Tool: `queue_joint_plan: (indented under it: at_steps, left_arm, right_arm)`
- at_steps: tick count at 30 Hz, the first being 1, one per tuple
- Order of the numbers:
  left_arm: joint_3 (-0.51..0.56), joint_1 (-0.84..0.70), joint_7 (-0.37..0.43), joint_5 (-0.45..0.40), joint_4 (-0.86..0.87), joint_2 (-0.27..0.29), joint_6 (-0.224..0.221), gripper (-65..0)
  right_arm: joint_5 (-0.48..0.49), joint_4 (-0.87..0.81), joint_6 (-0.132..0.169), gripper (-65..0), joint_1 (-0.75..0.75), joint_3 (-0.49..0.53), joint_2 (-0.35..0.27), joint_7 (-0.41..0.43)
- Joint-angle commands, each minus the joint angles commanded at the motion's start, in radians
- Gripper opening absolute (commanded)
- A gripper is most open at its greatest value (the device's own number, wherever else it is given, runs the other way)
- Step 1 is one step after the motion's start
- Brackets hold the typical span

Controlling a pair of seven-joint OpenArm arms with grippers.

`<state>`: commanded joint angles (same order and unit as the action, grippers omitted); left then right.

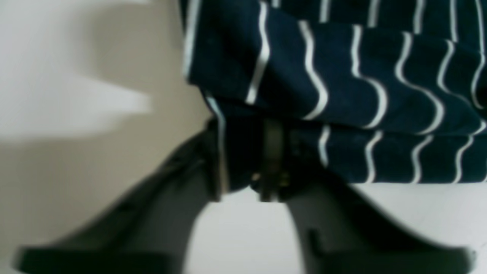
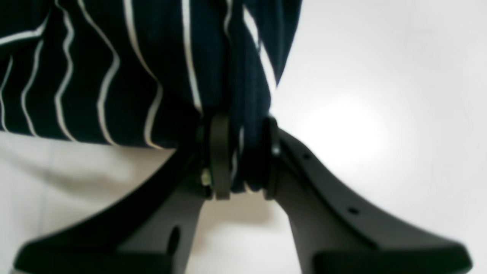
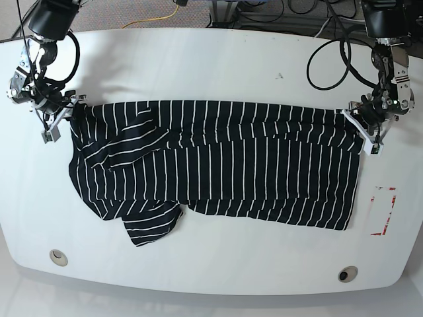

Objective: Layout the t-shirt on the table in an organized manner, then fold the t-shirt properly
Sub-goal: 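Pull the held shirt edge away from the hem with both grippers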

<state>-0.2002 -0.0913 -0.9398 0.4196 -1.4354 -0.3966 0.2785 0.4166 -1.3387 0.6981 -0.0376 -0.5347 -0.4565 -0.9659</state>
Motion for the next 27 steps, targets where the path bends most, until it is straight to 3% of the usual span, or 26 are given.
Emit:
queue_joint_plan:
  at_steps: [7,17,27]
  left_arm:
    - [-0.002,-0.058,-0.100,0.000,-0.109,-0.002,0.000,-64.7]
    - [-0.005,-0.239,-0.107,0.000,-0.330,-0.037,0.000,-64.6]
    - [-0.006,-0.324,-0.109,0.000,-0.371,-0.058,0.000,-64.6]
  right_arm:
    - [0.000,-0.097,0.000,-60.6,-0.084,-0.015,-0.003,-0.040]
    - [0.000,-0.290,0.000,-60.6,-0.273,-0.120,0.005,-0.152]
    - [0.000,-0.310,0.000,-60.6,-0.373,-0.175,0.003,-0.161]
